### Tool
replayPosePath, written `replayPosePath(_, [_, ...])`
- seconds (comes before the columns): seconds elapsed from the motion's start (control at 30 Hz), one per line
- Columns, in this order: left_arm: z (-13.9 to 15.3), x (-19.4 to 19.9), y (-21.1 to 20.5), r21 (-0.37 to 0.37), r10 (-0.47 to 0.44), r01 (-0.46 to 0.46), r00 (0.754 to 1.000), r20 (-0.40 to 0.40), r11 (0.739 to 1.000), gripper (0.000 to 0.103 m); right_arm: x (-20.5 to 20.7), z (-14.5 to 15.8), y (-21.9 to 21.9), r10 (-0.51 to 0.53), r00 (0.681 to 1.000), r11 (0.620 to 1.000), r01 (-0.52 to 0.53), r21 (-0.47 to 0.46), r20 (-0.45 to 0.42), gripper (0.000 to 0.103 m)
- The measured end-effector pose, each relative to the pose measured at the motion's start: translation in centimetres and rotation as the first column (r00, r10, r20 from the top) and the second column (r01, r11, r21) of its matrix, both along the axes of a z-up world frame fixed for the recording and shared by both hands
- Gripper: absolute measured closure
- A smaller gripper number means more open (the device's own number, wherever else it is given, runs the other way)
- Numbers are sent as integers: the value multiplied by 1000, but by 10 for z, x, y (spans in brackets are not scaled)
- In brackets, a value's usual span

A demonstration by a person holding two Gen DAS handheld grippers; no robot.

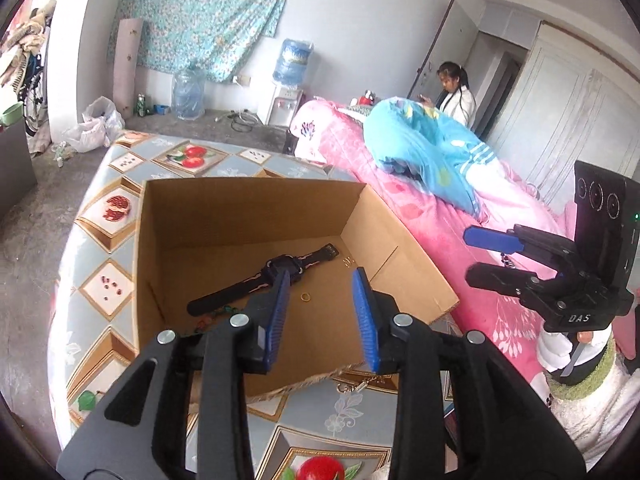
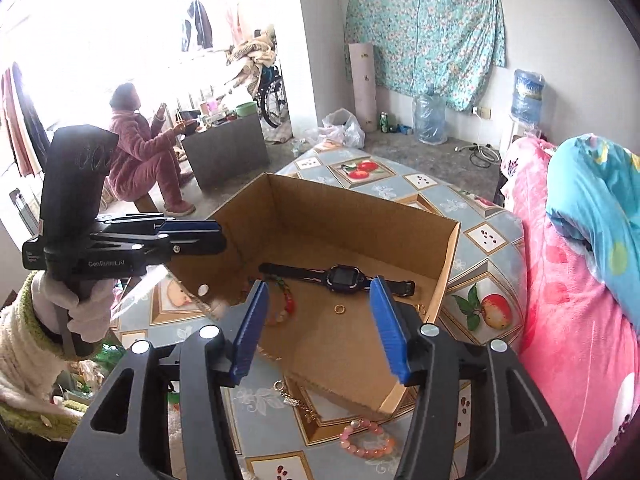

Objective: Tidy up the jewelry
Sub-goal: 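Move both grippers back out of the box to the remaining charms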

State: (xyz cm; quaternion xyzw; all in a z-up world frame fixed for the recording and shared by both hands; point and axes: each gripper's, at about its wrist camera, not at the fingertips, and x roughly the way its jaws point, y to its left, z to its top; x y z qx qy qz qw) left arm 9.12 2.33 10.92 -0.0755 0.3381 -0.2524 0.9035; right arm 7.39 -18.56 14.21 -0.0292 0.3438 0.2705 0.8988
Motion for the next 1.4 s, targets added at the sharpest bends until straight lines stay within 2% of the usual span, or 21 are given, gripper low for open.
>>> replayPosePath(0.07, [3, -27, 21, -7, 47, -47, 996, 73, 999, 69, -23, -5, 8, 20, 1000, 1000, -20, 16, 12, 32])
replayPosePath(0.1, [2, -39, 32, -12, 70, -69, 993, 98, 998, 65, -35, -10, 12, 29, 999, 999, -29, 16, 17, 29])
replayPosePath(0.2, [-8, -66, 54, -3, 130, -130, 984, 119, 991, 61, -67, -39, 29, 39, 999, 999, -39, 25, -7, 23])
replayPosePath(0.27, [-21, -77, 64, 19, 155, -157, 983, 96, 987, 60, -80, -67, 41, 32, 998, 999, -30, 39, -61, 23])
replayPosePath(0.4, [-58, -85, 73, 77, 196, -196, 981, 11, 978, 59, -88, -127, 55, -67, 987, 997, 70, 18, -145, 23])
replayPosePath(0.47, [-78, -87, 73, 100, 205, -202, 978, -30, 974, 59, -88, -152, 60, -129, 978, 992, 130, -3, -163, 23])
replayPosePath(0.57, [-106, -86, 68, 129, 192, -181, 978, -85, 975, 59, -87, -172, 66, -201, 968, 979, 196, -52, -149, 23])
replayPosePath(0.63, [-118, -84, 59, 163, 177, -160, 980, -92, 974, 59, -91, -175, 73, -222, 969, 974, 215, -72, -111, 23])
replayPosePath(0.77, [-132, -73, 46, 190, 156, -136, 983, -96, 972, 59, -93, -181, 83, -204, 977, 975, 197, -102, -67, 6])
replayPosePath(0.87, [-137, -62, 38, 187, 152, -131, 983, -104, 974, 61, -99, -182, 88, -215, 976, 971, 210, -114, -36, 6])
replayPosePath(0.97, [-146, -51, 29, 196, 142, -117, 982, -123, 974, 68, -100, -180, 86, -213, 977, 972, 209, -105, -29, 6])
replayPosePath(1.03, [-149, -48, 24, 216, 147, -122, 984, -104, 969, 73, -98, -181, 85, -211, 977, 973, 208, -101, -27, 6])
replayPosePath(1.4, [-153, -48, -2, 286, 122, -104, 991, -47, 952, 83, -100, -180, 79, -198, 980, 977, 196, -89, -16, 6])
